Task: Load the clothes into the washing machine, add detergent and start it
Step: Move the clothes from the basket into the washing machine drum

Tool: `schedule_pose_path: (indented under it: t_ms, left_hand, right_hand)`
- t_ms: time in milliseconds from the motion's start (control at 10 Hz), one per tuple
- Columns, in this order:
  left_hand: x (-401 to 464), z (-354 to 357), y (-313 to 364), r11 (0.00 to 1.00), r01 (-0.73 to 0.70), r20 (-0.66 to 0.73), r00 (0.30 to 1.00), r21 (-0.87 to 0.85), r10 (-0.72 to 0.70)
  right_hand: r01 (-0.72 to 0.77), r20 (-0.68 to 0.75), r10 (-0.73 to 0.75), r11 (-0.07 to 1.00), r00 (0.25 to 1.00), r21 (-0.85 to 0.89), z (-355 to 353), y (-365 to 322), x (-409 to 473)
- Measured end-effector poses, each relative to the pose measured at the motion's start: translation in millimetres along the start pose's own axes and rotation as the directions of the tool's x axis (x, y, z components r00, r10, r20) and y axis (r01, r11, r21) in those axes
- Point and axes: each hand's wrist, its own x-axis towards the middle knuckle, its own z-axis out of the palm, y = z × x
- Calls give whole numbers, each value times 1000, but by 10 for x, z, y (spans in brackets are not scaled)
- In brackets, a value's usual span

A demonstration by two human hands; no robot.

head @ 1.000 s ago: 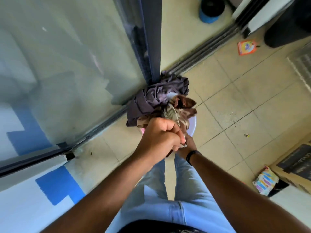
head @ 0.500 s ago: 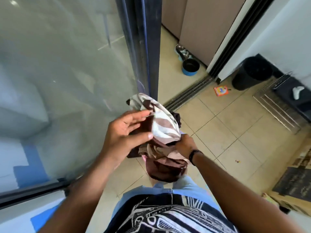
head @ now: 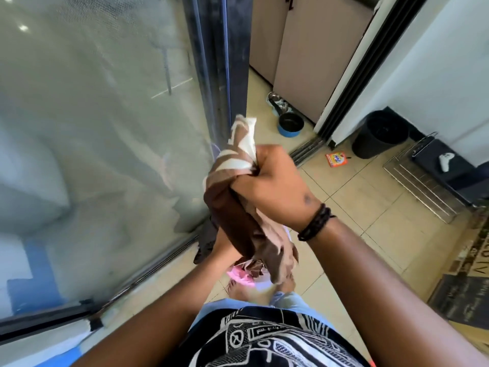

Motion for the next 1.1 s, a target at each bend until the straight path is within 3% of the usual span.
schedule_pose_path:
  t_ms: [100, 200, 300, 400, 500, 600, 700, 800, 900, 1000, 1100]
  left_hand:
    - [-145, -16, 362, 975, 5, -83, 996, -223, -24]
    - [-45, -27, 417, 957, -24, -165, 986, -288, -25]
    - [-19, -118, 377, 933, -1, -195, 978, -361, -75]
    - [-57, -205, 431, 853, 22, -190, 971, -522, -142]
    - [-125, -235, 665, 775, -7, -125, 988, -632, -93]
    - [-283, -272, 988, 751, -56, -19, 998, -658, 59]
    - [-501, -351, 1310, 732, -142, 78, 963, -667, 258]
    - [-646, -467, 1513, 675, -205, 85, 925, -709, 370]
    - [-609, -615, 1545, 646, -252, 31, 919, -720, 393]
    - [-277, -714, 1269, 680, -281, -48, 939, -677, 341]
    - [9, -713, 878, 802, -205, -24, 972, -562, 232]
  right_hand:
    - [151, 18, -164, 937, 986, 314, -119, -221, -28]
    - [178, -196, -109, 907, 975, 381, -172, 44, 4]
    - [-16, -326, 101, 967, 940, 255, -193, 652, -11]
    - [-380, -234, 339, 911, 911, -158, -204, 1343, -190]
    - [-476, 21, 567, 711, 823, -517, -64, 1843, -469]
    - [-404, 197, 703, 589, 683, -700, 188, 2125, -699]
    - [-541, 172, 754, 592, 634, -598, 347, 2192, -859]
    - [-673, 69, 765, 602, 640, -429, 393, 2159, -909]
    - [-702, -11, 745, 623, 666, -345, 354, 2085, -873]
    - [-734, 15, 760, 633, 650, -246, 314, 2128, -773]
    - [-731, 35, 734, 679, 679, -66, 290, 2287, -619]
